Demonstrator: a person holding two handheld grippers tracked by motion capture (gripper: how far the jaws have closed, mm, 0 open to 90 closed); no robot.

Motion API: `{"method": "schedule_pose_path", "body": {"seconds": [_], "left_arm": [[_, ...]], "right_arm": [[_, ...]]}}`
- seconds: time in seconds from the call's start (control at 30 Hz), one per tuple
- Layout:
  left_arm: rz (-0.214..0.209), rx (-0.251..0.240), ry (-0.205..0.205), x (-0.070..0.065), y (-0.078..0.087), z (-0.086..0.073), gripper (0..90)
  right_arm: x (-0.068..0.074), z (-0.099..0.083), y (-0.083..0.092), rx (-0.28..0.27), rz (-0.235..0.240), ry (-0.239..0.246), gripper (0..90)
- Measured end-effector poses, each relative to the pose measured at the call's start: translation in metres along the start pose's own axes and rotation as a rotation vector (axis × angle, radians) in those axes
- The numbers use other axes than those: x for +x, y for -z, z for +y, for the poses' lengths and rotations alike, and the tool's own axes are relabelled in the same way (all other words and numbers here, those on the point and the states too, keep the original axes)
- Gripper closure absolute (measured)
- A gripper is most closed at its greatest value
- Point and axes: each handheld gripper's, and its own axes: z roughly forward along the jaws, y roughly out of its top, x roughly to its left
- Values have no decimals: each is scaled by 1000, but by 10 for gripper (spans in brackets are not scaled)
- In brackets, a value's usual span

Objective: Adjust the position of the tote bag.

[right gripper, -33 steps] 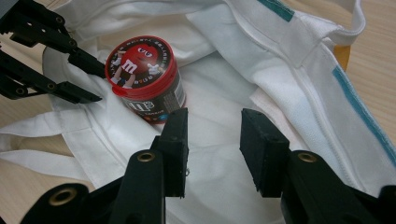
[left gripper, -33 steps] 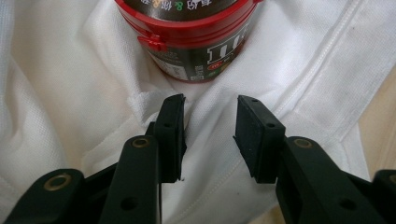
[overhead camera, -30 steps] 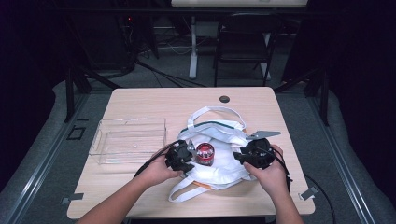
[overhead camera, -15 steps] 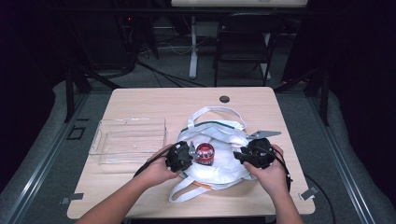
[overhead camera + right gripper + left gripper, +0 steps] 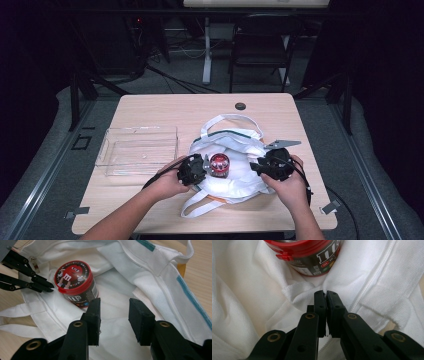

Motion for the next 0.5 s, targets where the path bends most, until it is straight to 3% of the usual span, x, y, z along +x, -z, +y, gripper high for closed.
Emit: {"method": "schedule_pose_path", "body": {"seconds": [0.37,0.5], "left_arm": [[-16,-16,24,1,-1,-3,870],[-24,-45,53,2,0,-6,855]], "right_arm": [[1,0,2,0,-3,4,622],[0,-1,2,0,-4,4,619]]}}
